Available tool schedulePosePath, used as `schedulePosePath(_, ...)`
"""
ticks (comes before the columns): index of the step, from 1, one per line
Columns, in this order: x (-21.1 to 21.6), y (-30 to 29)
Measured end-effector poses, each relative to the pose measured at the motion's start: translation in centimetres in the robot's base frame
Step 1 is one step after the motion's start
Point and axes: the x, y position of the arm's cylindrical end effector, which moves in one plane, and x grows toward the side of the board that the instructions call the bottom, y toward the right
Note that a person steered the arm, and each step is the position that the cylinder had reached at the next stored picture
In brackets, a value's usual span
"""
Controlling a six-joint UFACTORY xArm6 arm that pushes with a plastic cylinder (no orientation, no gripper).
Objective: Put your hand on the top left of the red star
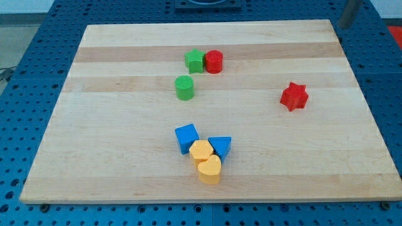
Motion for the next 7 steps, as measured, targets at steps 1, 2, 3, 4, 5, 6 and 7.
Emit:
schedulePosePath(1, 5.2, -5.9)
schedulePosePath(2, 5.3, -6.2)
schedulePosePath(3, 7.0, -9.1)
schedulePosePath(4, 7.0, -9.1)
schedulePosePath(5, 9.6, -11.9)
schedulePosePath(6, 10.4, -12.3)
schedulePosePath(7, 15.5, -10.7)
